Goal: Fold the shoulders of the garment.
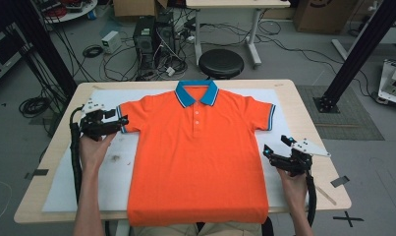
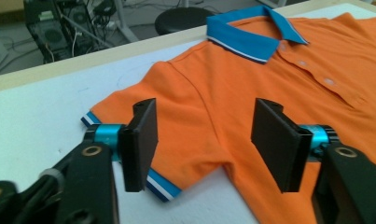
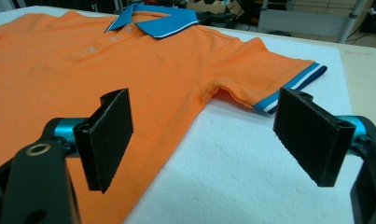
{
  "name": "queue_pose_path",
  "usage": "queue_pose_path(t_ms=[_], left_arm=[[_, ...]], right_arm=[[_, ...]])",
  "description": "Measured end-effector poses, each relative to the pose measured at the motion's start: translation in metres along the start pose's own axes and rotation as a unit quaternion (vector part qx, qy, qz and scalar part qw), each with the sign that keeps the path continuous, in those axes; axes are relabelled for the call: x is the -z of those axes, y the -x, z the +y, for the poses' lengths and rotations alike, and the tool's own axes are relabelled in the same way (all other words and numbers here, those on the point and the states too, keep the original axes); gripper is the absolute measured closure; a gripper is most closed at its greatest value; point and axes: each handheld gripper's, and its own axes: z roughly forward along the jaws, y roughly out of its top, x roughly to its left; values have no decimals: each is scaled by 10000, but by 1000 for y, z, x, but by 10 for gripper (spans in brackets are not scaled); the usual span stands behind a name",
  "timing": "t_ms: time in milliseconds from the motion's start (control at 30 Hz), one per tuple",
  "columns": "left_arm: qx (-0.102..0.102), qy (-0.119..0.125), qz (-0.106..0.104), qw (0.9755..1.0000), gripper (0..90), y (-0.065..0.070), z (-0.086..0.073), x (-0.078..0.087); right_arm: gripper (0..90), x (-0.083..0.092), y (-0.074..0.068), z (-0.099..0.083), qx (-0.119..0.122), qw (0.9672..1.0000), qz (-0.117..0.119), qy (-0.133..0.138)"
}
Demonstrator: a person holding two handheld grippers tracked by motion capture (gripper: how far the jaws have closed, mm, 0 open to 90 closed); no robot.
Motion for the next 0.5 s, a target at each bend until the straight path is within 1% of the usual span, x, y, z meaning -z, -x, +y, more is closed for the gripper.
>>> queue_pose_path(t_ms=[33, 67, 100, 133, 167, 200, 233, 267, 300, 333, 367, 400, 500], left_arm=[[0, 0, 0, 10000, 434, 0, 0, 0], [102, -174, 15, 9998, 434, -7, 5, -9], [102, -174, 15, 9998, 450, -7, 5, -9], [61, -273, 47, 9996, 471, -12, 2, -17], [61, -273, 47, 9996, 477, -12, 2, -17], [350, -525, -8, 9980, 476, -20, -4, -27], [350, -525, -8, 9980, 476, -20, -4, -27], [624, -767, -137, 9950, 475, -27, -11, -35], [624, -767, -137, 9950, 471, -27, -11, -35], [787, -965, -138, 9921, 469, -32, -16, -41], [787, -965, -138, 9921, 471, -32, -16, -41], [869, -1031, -69, 9908, 471, -34, -19, -45], [923, -1022, -24, 9905, 474, -36, -20, -48]], right_arm=[[204, 0, 0, 0, 0, 10000, 0, 0], [204, 0, 1, 0, 59, 10000, 2, 24], [204, 0, 1, 0, 59, 10000, 2, 24], [204, 0, 1, 0, 60, 10000, 0, 24], [204, 0, 1, 0, 60, 10000, 0, 24], [204, -1, 1, 0, 62, 10000, -6, 23], [204, -1, 1, 0, 62, 10000, -6, 23], [204, -1, 0, 0, 59, 10000, -12, 21], [204, -1, 0, 0, 59, 10000, -12, 21], [204, -1, 0, 0, 61, 10000, -21, 15], [204, -1, 0, 0, 59, 10000, -19, 15], [204, -1, 0, 0, 40, 10000, -24, -3], [204, -1, 0, 0, 41, 10000, -37, -4]])
